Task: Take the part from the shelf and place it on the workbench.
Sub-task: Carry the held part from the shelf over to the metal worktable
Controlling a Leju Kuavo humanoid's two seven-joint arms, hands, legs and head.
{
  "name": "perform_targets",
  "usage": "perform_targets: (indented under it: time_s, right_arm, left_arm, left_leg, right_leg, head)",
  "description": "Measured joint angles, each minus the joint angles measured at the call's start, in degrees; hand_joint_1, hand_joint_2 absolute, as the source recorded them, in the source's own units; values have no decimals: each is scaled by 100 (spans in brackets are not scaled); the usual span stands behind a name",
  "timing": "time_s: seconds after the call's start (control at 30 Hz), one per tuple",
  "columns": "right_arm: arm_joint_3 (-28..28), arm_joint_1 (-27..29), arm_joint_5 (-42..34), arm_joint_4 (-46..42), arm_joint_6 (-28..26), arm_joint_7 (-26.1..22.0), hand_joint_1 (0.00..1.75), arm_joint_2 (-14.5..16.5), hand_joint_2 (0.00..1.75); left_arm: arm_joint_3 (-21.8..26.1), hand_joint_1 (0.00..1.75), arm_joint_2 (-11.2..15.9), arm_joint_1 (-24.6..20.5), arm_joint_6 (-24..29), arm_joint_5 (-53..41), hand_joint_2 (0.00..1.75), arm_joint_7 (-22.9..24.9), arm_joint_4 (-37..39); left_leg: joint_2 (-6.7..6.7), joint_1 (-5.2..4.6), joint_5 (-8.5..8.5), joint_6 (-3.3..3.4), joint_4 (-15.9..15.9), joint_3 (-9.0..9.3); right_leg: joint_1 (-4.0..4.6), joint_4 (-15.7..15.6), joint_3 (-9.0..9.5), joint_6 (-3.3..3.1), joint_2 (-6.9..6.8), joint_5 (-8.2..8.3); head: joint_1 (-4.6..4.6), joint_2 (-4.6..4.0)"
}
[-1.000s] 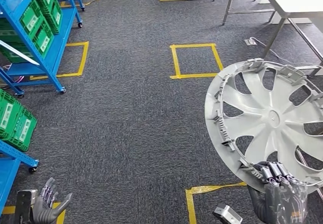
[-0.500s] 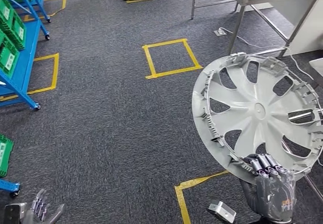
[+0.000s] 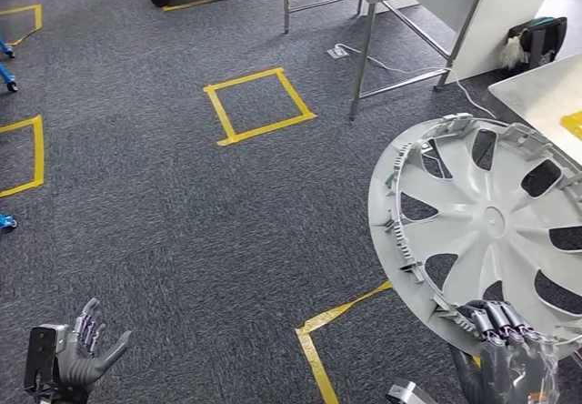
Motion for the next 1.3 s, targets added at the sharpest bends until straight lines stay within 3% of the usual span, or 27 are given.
perform_targets:
  time_s: [0.07, 0.1, 0.13, 0.2, 0.23, 0.3, 0.37, 0.4, 0.43, 0.47, 0.5, 0.57, 0.63, 0.67, 0.7, 0.77, 0.83, 0.9, 0.93, 0.97, 1.03, 1.07, 1.13, 1.2, 1.27, 1.3]
  right_arm:
    - [-4, 38, 67, -43, 0, 102, 175, 3, 175]
    - [-10, 65, 123, -75, 0, 170, 175, 4, 175]
    - [-17, 99, 183, -108, -1, 227, 175, 5, 175]
    - [-38, 203, 287, -195, -2, 311, 175, 5, 175]
    - [-56, 257, 314, -243, -3, 324, 175, 6, 175]
    - [-110, 360, 336, -343, -6, 302, 175, 13, 175]
    - [-186, 481, 340, -442, -8, 209, 175, 43, 175]
    - [-223, 544, 341, -486, -8, 156, 175, 66, 175]
    - [-258, 604, 342, -525, -9, 106, 175, 93, 175]
    - [-289, 654, 343, -558, -9, 66, 175, 118, 175]
    - [-317, 700, 343, -589, -9, 31, 175, 145, 175]
    - [-375, 780, 343, -646, -9, -32, 175, 196, 175]
    - [-430, 854, 343, -698, -10, -93, 175, 250, 175]
    - [-461, 904, 343, -722, -15, -125, 175, 284, 175]
    - [-493, 960, 343, -747, -20, -160, 175, 320, 175]
    - [-551, 1044, 343, -791, -28, -213, 175, 378, 175]
    - [-580, 1070, 343, -820, -30, -240, 175, 405, 175]
    - [-603, 1086, 344, -833, -31, -256, 175, 423, 175]
    - [-611, 1099, 345, -835, -31, -261, 175, 431, 175]
    - [-616, 1113, 345, -836, -31, -264, 175, 438, 175]
    - [-628, 1144, 345, -838, -31, -265, 175, 450, 175]
    - [-639, 1149, 345, -841, -31, -265, 175, 457, 175]
    - [-663, 1154, 345, -853, -33, -264, 175, 473, 175]
    - [-683, 1169, 345, -866, -35, -290, 175, 503, 175]
    - [-698, 1214, 345, -889, -36, -360, 175, 559, 175]
    - [-704, 1230, 345, -904, -37, -405, 175, 593, 175]
  left_arm:
    - [-106, 0, 56, -29, 49, 40, 175, 27, 8]
    - [-177, 0, 95, -47, 76, 65, 175, 41, 12]
    - [-251, 0, 129, -70, 97, 83, 175, 54, 19]
    - [-419, 0, 180, -139, 126, 111, 175, 76, 45]
    - [-499, 0, 202, -177, 139, 123, 175, 86, 67]
    - [-651, 0, 249, -247, 171, 146, 175, 102, 133]
    - [-788, 0, 305, -282, 214, 161, 175, 116, 229]
    - [-851, 0, 333, -288, 234, 164, 175, 122, 276]
    - [-915, 0, 357, -295, 250, 167, 175, 126, 317]
    - [-968, 0, 377, -307, 260, 170, 175, 127, 349]
    - [-1019, 0, 397, -326, 265, 175, 175, 127, 374]
    - [-1103, 0, 436, -372, 273, 189, 175, 127, 409]
    - [-1171, 0, 473, -420, 283, 206, 175, 129, 441]
    - [-1210, 0, 484, -447, 289, 215, 175, 129, 459]
    - [-1252, 0, 491, -473, 294, 220, 175, 129, 478]
    - [-1331, 0, 498, -508, 297, 226, 175, 127, 508]
    - [-1376, 0, 508, -509, 297, 228, 175, 127, 534]
    - [-1401, 0, 514, -505, 297, 228, 175, 127, 561]
    - [-1412, 0, 515, -505, 297, 228, 175, 127, 573]
    - [-1422, 0, 515, -505, 297, 228, 175, 127, 582]
    - [-1434, 0, 516, -506, 297, 228, 175, 127, 595]
    - [-1436, 0, 520, -508, 297, 228, 175, 127, 600]
    - [-1437, 0, 529, -517, 297, 228, 175, 128, 608]
    - [-1444, 0, 532, -535, 298, 228, 175, 128, 613]
    - [-1482, 0, 529, -570, 313, 231, 175, 127, 620]
    - [-1511, 0, 528, -588, 324, 232, 175, 126, 627]
  left_leg:
    - [115, -28, -45, -61, 28, 25]
    - [166, -46, -60, -88, 38, 39]
    - [214, -62, -68, -114, 41, 50]
    - [305, -50, -72, -164, 28, 74]
    - [256, -32, -113, -196, 71, 69]
    - [-2, 1, -361, -248, 479, -96]
    - [-255, 10, -711, -249, 1291, -504]
    - [-309, 6, -781, -235, 1607, -696]
    - [-346, -3, -732, -212, 1733, -810]
    - [-379, -14, -572, -182, 1624, -815]
    - [-433, -26, -345, -149, 1324, -720]
    - [-669, -46, 21, -82, 537, -411]
    - [-796, -62, 105, -29, 83, -222]
    - [-748, -70, 83, 1, 7, -184]
    - [-678, -71, 78, 34, -12, -153]
    - [-552, -77, 66, 99, -37, -74]
    - [-425, -96, 32, 137, -38, -11]
    - [-286, -106, -34, 147, -35, 52]
    - [-218, -101, -76, 140, -34, 100]
    - [-153, -92, -125, 128, -34, 164]
    - [-30, -72, -244, 82, -35, 319]
    - [26, -69, -306, 49, -29, 394]
    - [139, -94, -406, -24, -23, 488]
    - [201, -99, -442, -80, -7, 533]
    - [60, -67, -412, -137, 226, 439]
    - [-61, -48, -422, -168, 504, 271]
  right_leg:
    - [2, -689, 409, -5, -262, 197]
    - [6, -843, 498, -34, -326, 217]
    - [15, -881, 511, -75, -316, 202]
    - [14, -882, 491, -162, -170, 219]
    - [10, -889, 489, -197, -102, 229]
    - [-7, -905, 492, -256, 43, 250]
    - [-2, -908, 490, -282, 197, 253]
    - [4, -908, 494, -291, 287, 248]
    - [11, -908, 501, -301, 381, 240]
    - [14, -908, 511, -309, 473, 232]
    - [11, -910, 523, -313, 563, 224]
    - [2, -906, 530, -290, 732, 209]
    - [-2, -908, 526, -228, 888, 218]
    - [5, -904, 528, -191, 939, 235]
    - [6, -900, 520, -165, 921, 240]
    - [43, -719, 436, -140, 630, 123]
    - [68, -125, 126, -127, 291, -183]
    - [61, 595, -293, -104, 190, -441]
    - [54, 752, -409, -90, 175, -447]
    - [44, 667, -404, -74, 155, -326]
    - [18, -37, -110, -22, 19, 130]
    - [22, -411, 43, -14, -86, 276]
    - [42, -778, 212, -89, -200, 352]
    - [46, -780, 235, -216, -74, 316]
    - [26, -794, 289, -286, 59, 298]
    - [15, -802, 335, -316, 127, 277]
  head:
    - [-2, 0]
    - [-9, 0]
    - [-14, 0]
    - [-25, 0]
    - [-26, 0]
    - [-40, 0]
    - [-51, 0]
    - [-53, 0]
    - [-52, 0]
    - [-52, 0]
    - [-52, 0]
    - [-55, 0]
    - [-59, 0]
    - [-59, 0]
    - [-58, 0]
    - [-37, 0]
    - [-16, 0]
    - [-15, 0]
    - [-15, 0]
    - [-15, 0]
    - [-13, 0]
    - [-5, 0]
    - [-6, 0]
    - [-17, 0]
    - [-23, 1]
    - [-29, 1]
